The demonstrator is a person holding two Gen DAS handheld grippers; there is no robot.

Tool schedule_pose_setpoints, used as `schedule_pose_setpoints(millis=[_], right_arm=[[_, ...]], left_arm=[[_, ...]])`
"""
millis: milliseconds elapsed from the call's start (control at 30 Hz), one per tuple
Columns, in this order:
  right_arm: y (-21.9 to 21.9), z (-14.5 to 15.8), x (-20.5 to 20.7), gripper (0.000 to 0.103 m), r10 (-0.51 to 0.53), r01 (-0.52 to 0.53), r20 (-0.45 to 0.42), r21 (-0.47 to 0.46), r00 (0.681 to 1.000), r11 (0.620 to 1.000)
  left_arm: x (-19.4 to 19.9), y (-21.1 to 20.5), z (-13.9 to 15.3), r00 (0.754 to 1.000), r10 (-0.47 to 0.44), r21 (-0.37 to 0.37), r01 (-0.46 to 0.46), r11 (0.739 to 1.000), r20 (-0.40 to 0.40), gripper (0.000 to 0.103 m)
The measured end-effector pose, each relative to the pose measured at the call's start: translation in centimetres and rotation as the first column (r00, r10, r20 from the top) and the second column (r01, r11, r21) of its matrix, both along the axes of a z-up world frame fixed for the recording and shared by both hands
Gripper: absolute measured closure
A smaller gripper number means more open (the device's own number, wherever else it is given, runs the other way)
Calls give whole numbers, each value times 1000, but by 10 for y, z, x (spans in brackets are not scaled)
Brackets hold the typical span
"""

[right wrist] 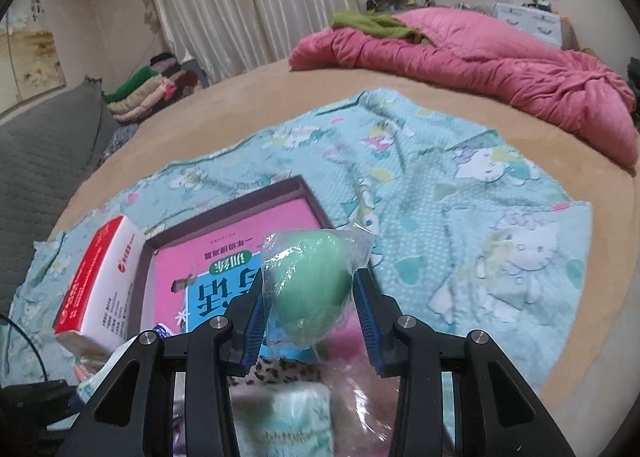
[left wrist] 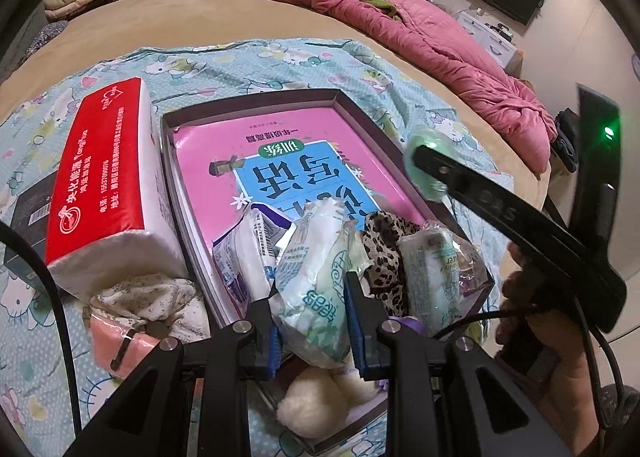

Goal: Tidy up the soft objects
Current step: 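Lower the wipes packet into the tray with the left tool while the right tool releases the green ball there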

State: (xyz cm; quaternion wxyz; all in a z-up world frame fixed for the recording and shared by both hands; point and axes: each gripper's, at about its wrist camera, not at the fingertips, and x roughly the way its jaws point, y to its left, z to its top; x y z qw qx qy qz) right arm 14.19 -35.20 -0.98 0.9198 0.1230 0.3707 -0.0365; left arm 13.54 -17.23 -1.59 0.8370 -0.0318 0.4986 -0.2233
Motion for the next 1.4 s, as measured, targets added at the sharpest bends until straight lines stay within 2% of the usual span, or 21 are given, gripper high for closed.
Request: schedule_pose_setpoints(millis=[433, 600, 1133, 1400], right_arm=[[3, -30, 24, 60, 20, -19, -128, 7, 992, 1000], [4, -35, 26, 59, 29, -27, -146, 15, 989, 1000], [1, -35, 23, 56, 45, -37, -135, 58, 990, 998], [1, -22, 18, 43, 49, -44, -83, 70, 995, 997]], left_arm=[[2, -1, -1, 1000, -1, 0, 1, 1000, -2, 76], [3, -2, -2, 1000, -3, 2, 3, 1000, -1, 76], [2, -1, -1, 1000, -4, 2, 4, 1000, -1, 75], [4, 0, -2, 1000, 1, -5, -1, 1000, -7, 75]])
